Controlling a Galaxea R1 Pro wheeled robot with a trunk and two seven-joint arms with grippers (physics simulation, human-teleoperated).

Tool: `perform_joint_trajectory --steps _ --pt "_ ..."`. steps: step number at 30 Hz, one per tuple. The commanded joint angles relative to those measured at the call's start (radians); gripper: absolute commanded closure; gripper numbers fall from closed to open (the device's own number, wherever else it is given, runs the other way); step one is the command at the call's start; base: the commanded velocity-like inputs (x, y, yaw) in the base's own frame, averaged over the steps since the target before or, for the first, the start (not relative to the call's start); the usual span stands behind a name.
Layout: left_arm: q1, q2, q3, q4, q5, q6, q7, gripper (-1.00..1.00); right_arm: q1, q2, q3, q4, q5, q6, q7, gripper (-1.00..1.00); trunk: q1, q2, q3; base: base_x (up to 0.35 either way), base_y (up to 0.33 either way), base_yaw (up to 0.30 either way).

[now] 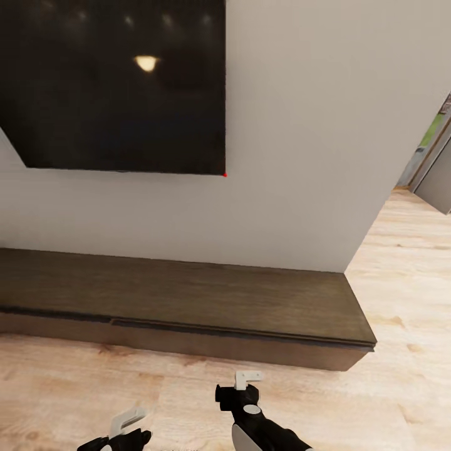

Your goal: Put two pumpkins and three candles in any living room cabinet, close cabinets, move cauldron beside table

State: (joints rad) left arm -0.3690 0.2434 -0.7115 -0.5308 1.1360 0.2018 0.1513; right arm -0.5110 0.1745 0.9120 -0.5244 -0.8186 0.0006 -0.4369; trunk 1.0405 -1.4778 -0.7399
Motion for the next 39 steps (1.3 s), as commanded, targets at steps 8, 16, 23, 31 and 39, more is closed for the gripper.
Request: perform_joint_trajectory --steps 8,16,23,31,39 --pt "-0.001 0.001 -0.006 -0.003 0.008 0.001 0.010 -1.00 -0.001 0.000 0.008 0.001 -0.005 -0.001 -0.004 -1.00 -0.031 0.056 0.024 0.000 0.000 0.290" --pt "-0.001 -0.001 -0.007 -0.003 0.007 0.001 0.011 -1.00 -0.001 0.000 0.008 0.001 -0.005 -0.002 -0.004 -1.00 -0.061 0.112 0.049 0.000 0.000 0.093" --pt "-0.001 -0.001 -0.007 -0.003 0.001 0.000 0.011 -1.00 -0.001 0.000 0.008 0.001 -0.004 -0.002 -0.004 -1.00 -0.088 0.161 0.071 0.000 0.000 0.003" --pt "-0.001 -0.002 -0.004 -0.003 -0.025 -0.001 0.011 -1.00 -0.001 0.000 0.008 0.000 -0.004 -0.004 -0.005 -1.00 -0.119 0.217 0.096 0.000 0.000 0.000" --pt "-0.001 -0.001 -0.002 -0.003 -0.028 -0.001 0.011 -1.00 -0.001 0.000 0.009 0.002 -0.001 -0.025 -0.005 -1.00 -0.130 0.238 0.106 0.000 0.000 0.000"
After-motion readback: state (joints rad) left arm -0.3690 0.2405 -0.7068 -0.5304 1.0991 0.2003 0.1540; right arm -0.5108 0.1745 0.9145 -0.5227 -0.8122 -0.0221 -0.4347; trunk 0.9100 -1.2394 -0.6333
